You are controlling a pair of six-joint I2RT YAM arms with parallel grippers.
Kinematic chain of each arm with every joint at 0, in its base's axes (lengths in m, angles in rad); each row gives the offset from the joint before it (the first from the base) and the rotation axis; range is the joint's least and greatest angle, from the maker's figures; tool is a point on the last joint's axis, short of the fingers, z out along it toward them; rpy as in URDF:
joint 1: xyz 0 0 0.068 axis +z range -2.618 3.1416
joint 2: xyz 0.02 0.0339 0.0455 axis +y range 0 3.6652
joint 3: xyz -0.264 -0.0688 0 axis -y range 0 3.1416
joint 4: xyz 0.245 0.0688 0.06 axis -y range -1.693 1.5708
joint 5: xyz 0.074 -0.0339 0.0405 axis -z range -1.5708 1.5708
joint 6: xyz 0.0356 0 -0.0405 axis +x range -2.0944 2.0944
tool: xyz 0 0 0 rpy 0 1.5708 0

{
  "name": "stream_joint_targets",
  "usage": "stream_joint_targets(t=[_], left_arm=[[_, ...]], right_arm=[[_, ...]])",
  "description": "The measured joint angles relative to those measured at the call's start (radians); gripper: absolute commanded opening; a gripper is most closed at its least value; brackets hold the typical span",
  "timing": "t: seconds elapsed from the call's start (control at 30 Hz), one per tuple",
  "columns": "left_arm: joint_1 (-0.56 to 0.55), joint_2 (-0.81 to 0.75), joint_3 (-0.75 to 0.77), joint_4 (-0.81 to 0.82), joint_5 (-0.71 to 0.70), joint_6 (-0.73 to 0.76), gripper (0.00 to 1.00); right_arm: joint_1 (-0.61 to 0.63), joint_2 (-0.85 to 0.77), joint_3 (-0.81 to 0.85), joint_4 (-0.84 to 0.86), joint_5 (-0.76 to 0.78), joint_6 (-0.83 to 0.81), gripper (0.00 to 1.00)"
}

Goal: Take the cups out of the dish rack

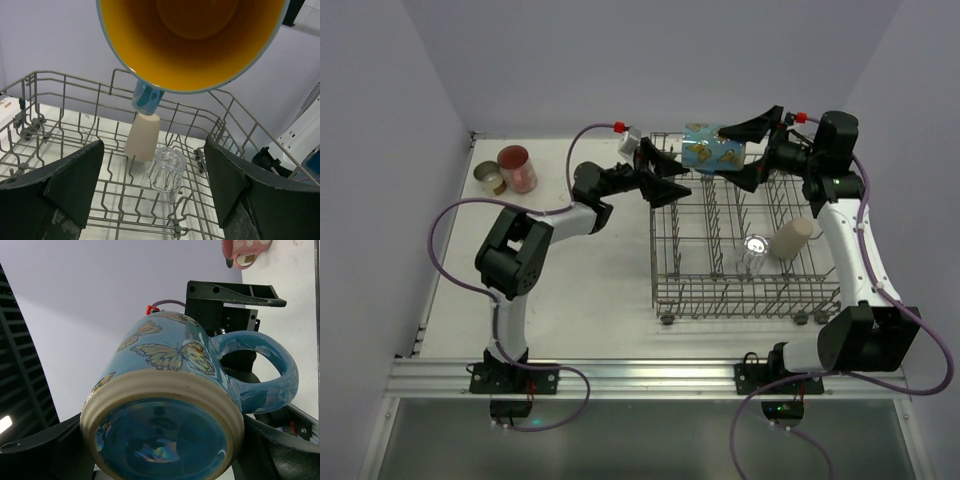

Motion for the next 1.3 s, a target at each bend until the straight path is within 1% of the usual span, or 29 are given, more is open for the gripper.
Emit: stream_joint_targets(t=[0.5,0.77,0.97,1.1,1.3], left_arm=[[-0.019,0.028,0.083,0.001,0.019,-0.048,0.84],[-0.026,0.027,0.086,0.003,0.037,-0.047,0.82],[-0.027,0.011,0.062,0.002,0.044,-0.043,0.77],[-0.027,-0.028,0.03,0.002,0.046,-0.035,0.73],[-0.027,-0.095,-0.029,-0.001,0.045,-0.005,0.7]], right_arm=[[0.013,-0.017,-0.066,0.071,-0.029,0.069,0.0],[0.051,-0.018,-0.114,0.139,-0.042,0.13,0.0],[0.056,-0.019,-0.134,0.168,-0.043,0.166,0.0],[0.06,-0.018,-0.145,0.189,-0.043,0.189,0.0],[0.064,-0.019,-0.166,0.244,-0.055,0.243,0.0]])
